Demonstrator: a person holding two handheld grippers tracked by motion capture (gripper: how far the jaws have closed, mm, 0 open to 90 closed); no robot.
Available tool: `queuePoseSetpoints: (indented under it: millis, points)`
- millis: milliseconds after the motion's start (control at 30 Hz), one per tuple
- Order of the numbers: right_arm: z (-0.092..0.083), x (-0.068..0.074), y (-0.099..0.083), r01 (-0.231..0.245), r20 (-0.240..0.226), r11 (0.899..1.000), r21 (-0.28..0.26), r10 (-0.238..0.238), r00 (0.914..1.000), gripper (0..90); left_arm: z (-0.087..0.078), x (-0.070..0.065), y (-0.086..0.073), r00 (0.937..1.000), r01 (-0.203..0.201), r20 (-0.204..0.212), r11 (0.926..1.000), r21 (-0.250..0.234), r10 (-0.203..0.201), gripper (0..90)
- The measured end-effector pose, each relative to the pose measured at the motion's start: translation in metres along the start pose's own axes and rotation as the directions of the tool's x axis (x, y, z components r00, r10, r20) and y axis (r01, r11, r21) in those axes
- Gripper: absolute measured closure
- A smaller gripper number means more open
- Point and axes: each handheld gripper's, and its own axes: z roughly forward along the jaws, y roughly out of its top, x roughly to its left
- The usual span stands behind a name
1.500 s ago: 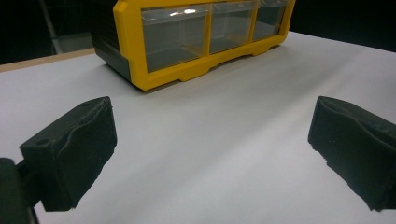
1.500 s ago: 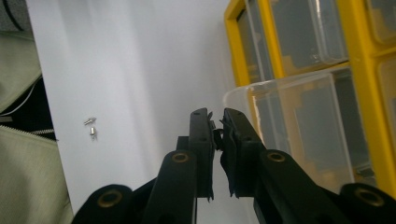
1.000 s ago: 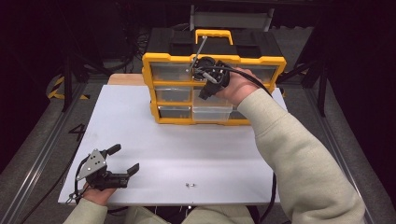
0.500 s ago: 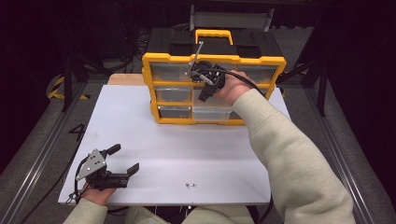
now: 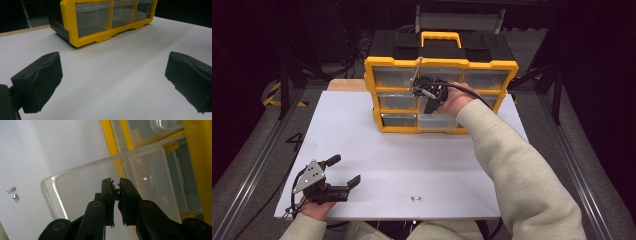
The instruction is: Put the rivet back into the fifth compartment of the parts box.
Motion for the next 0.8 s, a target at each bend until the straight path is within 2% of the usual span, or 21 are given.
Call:
queuePoseSetpoints:
  millis: [100, 267, 433, 667, 800]
  points:
    - [0.005, -0.002, 0.001, 0.0, -0.014, 1.0, 0.009, 0.0, 0.9999, 82.0, -0.002, 0.0, -0.001, 1.0, 0.002, -0.005, 1.0, -0.001, -0.002, 2.2]
    - [0.011, -0.004, 0.003, 0.029, -0.037, 0.999, 0.018, -0.028, 0.9989, 82.0, -0.003, -0.001, -0.001, 0.9998, 0.011, -0.014, 0.9999, -0.008, -0.012, 2.2]
    - [0.014, -0.008, 0.003, 0.029, -0.037, 0.999, 0.028, -0.028, 0.9989, 81.9, -0.001, -0.002, -0.001, 1.0, -0.005, -0.008, 1.0, -0.001, 0.005, 2.2]
    - [0.019, -0.01, 0.003, 0.033, -0.054, 0.998, 0.051, -0.031, 0.9981, 81.6, 0.0, -0.002, -0.001, 1.0, -0.004, -0.007, 1.0, -0.002, 0.004, 2.2]
    - [0.019, -0.011, 0.003, 0.035, -0.052, 0.999, 0.038, -0.033, 0.9981, 80.0, 0.0, -0.001, 0.0, 1.0, -0.003, -0.006, 1.0, -0.003, 0.003, 2.2]
